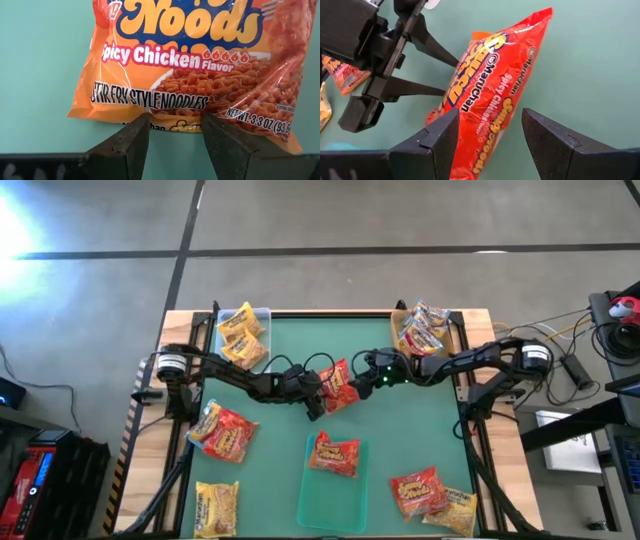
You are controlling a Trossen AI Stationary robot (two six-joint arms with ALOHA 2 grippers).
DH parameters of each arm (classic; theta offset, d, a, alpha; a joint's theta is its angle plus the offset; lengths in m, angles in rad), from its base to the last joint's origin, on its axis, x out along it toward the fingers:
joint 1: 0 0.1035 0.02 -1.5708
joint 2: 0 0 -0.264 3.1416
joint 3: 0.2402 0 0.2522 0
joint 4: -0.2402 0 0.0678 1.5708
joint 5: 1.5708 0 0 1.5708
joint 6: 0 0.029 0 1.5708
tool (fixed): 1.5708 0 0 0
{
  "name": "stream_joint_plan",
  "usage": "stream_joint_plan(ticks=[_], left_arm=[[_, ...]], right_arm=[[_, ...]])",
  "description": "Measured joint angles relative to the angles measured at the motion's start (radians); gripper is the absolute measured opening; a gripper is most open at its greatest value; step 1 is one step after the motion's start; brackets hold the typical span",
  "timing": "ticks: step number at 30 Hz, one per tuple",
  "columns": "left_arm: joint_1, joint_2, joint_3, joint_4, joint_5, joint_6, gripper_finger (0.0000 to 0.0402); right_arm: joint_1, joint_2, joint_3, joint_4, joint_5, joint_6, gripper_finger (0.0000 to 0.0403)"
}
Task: Sort Maruchan noodles
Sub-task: Put the red noodle pack into the green bin
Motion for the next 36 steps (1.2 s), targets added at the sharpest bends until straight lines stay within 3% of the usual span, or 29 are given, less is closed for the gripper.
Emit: stream_joint_plan(ticks=[14, 36], left_arm=[[0.000, 0.000, -0.002, 0.001, -0.002, 0.004, 0.0166], [0.002, 0.000, -0.003, 0.003, 0.001, 0.004, 0.0166]], right_arm=[[0.000, 0.069, 0.040, -0.008, -0.003, 0.011, 0.0206], [0.001, 0.232, 0.074, 0.163, -0.030, 0.031, 0.0206]])
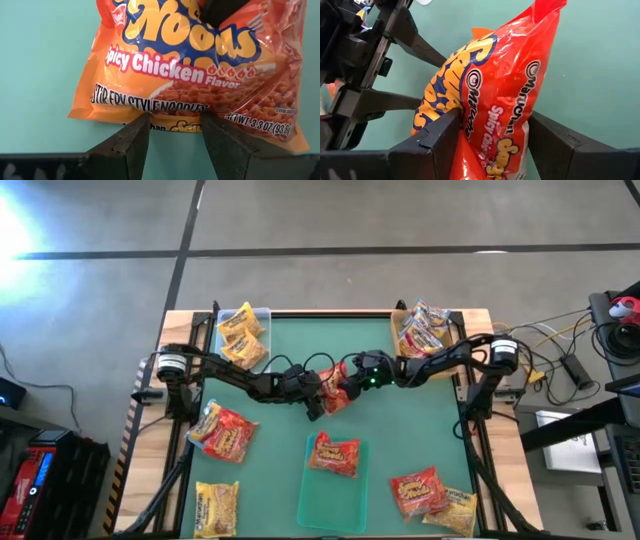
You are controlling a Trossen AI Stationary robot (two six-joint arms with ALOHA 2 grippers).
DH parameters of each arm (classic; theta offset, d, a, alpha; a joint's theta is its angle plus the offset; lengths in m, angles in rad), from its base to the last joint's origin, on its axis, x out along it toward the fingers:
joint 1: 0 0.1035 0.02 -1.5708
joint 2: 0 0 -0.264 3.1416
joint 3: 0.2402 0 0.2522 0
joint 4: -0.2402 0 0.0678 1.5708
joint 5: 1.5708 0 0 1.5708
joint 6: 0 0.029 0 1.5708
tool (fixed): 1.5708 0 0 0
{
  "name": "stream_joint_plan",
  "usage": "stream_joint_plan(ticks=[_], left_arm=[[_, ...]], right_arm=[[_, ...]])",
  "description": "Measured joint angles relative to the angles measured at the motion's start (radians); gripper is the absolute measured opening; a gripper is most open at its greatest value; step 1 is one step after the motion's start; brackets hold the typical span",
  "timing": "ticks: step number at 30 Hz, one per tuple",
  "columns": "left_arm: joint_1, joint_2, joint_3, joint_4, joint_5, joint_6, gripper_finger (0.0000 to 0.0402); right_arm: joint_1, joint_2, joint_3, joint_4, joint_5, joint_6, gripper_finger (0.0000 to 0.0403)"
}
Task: Sort Maruchan noodles
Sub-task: Put the red noodle pack into the green bin
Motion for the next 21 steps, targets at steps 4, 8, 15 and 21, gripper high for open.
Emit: stream_joint_plan(ticks=[4, 8, 15, 21], left_arm=[[0.000, 0.000, -0.002, 0.002, 0.000, 0.000, 0.0166], [0.000, 0.000, -0.004, 0.004, 0.000, 0.000, 0.0166], [0.000, 0.000, -0.004, 0.003, -0.001, 0.000, 0.0166], [0.000, -0.007, -0.001, -0.005, -0.003, 0.000, 0.0166]], right_arm=[[0.000, 0.012, 0.012, 0.000, -0.003, -0.009, 0.0205], [0.000, 0.012, 0.012, -0.001, -0.004, -0.011, 0.0188], [0.000, 0.004, 0.012, 0.000, -0.025, -0.021, 0.0110], [0.000, -0.011, 0.012, -0.005, -0.029, -0.050, 0.0057]])
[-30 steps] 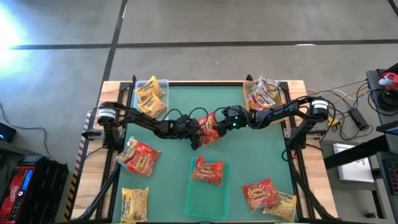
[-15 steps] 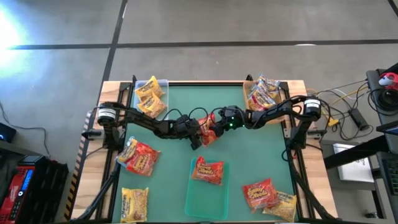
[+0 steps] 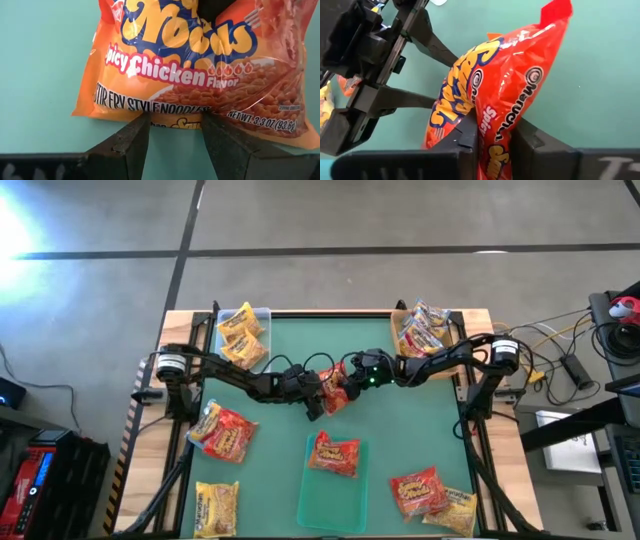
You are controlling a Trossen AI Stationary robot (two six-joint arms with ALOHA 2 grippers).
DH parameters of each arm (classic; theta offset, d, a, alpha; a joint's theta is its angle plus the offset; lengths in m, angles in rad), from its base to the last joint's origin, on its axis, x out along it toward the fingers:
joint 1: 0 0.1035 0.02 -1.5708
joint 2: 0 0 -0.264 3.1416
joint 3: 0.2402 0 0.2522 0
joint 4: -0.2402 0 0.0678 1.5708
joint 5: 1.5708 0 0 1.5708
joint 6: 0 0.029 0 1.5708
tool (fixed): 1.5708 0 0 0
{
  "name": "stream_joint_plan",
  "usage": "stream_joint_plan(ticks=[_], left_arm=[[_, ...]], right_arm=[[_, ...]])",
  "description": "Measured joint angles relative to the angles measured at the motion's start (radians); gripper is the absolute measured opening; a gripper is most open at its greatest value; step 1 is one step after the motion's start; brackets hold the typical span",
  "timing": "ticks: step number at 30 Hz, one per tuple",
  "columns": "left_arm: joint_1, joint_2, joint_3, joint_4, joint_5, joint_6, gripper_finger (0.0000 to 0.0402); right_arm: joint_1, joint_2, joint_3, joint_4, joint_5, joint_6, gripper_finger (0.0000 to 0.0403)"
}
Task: Sort Maruchan noodles
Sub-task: Put the red noodle pack into the green bin
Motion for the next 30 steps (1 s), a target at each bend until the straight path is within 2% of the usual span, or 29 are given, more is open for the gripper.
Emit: stream_joint_plan(ticks=[17, 20, 30], left_arm=[[0.001, -0.180, -0.005, -0.203, -0.002, -0.026, 0.0166], [0.001, -0.197, -0.005, -0.230, -0.002, -0.027, 0.0166], [0.001, -0.247, -0.003, -0.299, -0.011, -0.042, 0.0166]], right_arm=[[-0.008, -0.010, -0.002, -0.003, -0.058, -0.081, 0.0016], [-0.018, -0.019, -0.002, -0.005, -0.100, -0.084, 0.0015], [-0.028, -0.150, 0.047, -0.157, -0.130, -0.192, 0.0013]])
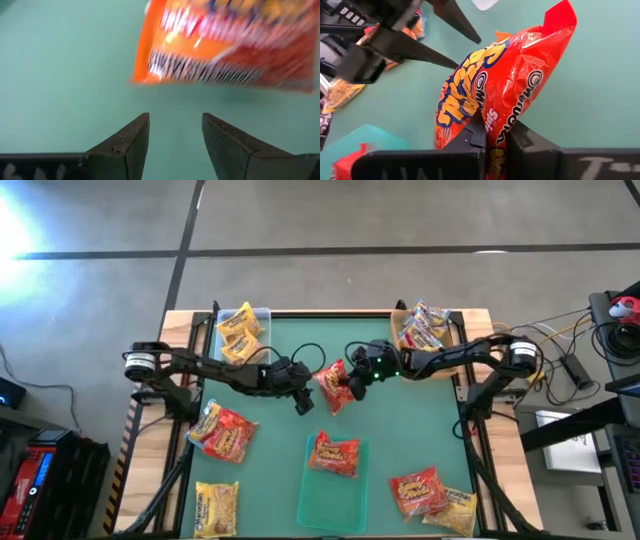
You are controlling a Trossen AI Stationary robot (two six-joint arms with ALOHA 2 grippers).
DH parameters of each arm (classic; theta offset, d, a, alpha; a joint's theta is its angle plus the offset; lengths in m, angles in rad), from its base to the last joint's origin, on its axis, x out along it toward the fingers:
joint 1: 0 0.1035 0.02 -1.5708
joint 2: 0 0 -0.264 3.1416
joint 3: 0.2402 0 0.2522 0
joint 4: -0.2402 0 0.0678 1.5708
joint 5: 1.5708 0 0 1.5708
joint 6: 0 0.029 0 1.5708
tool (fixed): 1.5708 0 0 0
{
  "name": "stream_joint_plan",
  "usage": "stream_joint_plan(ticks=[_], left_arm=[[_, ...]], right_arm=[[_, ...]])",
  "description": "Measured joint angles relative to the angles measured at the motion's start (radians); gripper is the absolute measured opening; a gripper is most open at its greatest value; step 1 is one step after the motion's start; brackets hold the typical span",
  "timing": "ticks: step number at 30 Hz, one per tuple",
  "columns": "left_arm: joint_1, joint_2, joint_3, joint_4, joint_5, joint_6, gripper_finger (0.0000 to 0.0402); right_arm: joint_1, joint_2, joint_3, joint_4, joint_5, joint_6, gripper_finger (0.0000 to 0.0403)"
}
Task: Sort Maruchan noodles
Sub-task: Put the red noodle pack into the green bin
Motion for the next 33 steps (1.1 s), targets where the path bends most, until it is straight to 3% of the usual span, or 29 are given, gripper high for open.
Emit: stream_joint_plan(ticks=[9, 13, 18, 25, 33], left_arm=[[0.000, -0.078, 0.000, -0.171, -0.048, -0.023, 0.0166], [-0.001, -0.131, 0.000, -0.262, -0.050, -0.044, 0.0166], [-0.001, -0.181, -0.001, -0.320, -0.057, -0.069, 0.0166], [-0.001, -0.211, -0.004, -0.321, -0.058, -0.075, 0.0166], [-0.003, -0.220, -0.005, -0.349, -0.047, -0.099, 0.0166]], right_arm=[[0.045, -0.150, 0.071, -0.270, -0.016, -0.053, 0.0012], [0.135, -0.204, 0.082, -0.270, -0.091, -0.005, 0.0012], [0.303, -0.237, 0.095, -0.242, -0.091, 0.012, 0.0011], [0.521, -0.150, 0.117, -0.183, 0.049, 0.018, 0.0011], [0.596, 0.015, 0.193, -0.187, 0.083, 0.010, 0.0012]])
